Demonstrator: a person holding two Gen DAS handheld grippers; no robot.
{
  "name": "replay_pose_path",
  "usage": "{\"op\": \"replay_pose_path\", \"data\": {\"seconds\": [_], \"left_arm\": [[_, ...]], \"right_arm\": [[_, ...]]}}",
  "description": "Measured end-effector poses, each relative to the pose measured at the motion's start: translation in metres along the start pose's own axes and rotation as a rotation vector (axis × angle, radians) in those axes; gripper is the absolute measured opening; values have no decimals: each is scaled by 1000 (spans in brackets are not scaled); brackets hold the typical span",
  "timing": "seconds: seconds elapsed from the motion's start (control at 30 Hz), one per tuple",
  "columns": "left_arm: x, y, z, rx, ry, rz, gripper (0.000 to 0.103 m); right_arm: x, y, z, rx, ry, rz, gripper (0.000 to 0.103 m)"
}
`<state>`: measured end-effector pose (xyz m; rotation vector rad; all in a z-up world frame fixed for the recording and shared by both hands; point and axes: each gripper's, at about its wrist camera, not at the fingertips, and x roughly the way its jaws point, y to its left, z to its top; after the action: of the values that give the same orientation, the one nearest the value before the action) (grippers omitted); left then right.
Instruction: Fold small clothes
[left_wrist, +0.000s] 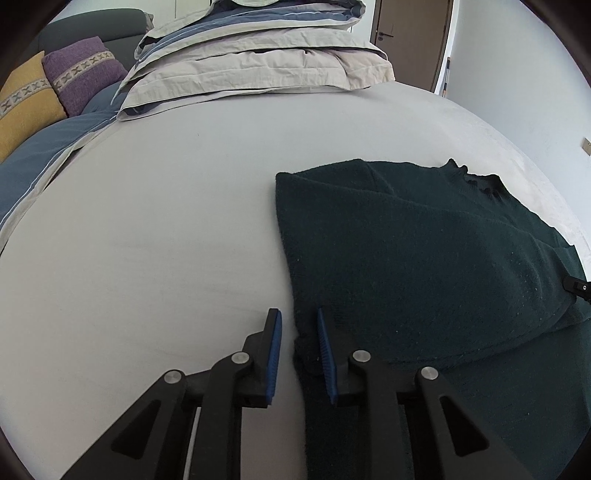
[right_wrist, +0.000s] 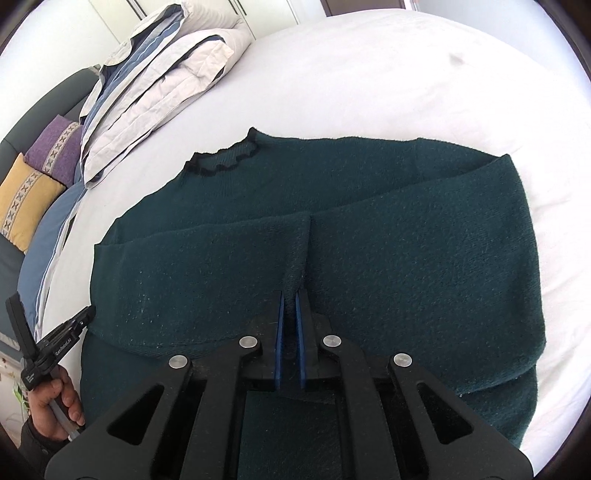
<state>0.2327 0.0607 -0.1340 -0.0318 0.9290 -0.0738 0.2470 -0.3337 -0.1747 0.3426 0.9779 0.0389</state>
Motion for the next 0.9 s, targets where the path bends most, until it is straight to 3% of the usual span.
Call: {"op": "replay_pose_path", "data": {"seconds": [0.17,0.3,0.33,0.4,0.43,0.47,0.53,0.63,0.8,0.9], "left_arm": [[0,-4,-3,21,-15,22,26],[2,-7,-4,37,-15,39,26],[1,-6,-3,33,-13,39,29],[-5,2,-1,-1,-12,47,47],[-9,9,-2,-37,0,34,58],[-16,18,-5,-84,19,-3,62],[-33,31,-18,-148,39,-63,62],[-64,43,-49,-170,56,-125,62],[-108,61,-115,-225,126,-253,62],[-134,61,-144,-204,145,-293,62]], "right_arm": [[13,-1,-4,-36,2,-22,4],[15,-16,-6,24,-7,48,4],[12,-19,-7,39,-5,67,7],[-2,-20,-11,56,-17,51,14],[-13,-20,-15,57,-37,31,23],[-27,-21,-21,62,-65,27,29],[-59,-25,-39,85,-129,79,50],[-98,-29,-75,74,-169,105,54],[-136,-31,-142,29,-107,131,54],[-156,-35,-177,27,-98,152,54]]}}
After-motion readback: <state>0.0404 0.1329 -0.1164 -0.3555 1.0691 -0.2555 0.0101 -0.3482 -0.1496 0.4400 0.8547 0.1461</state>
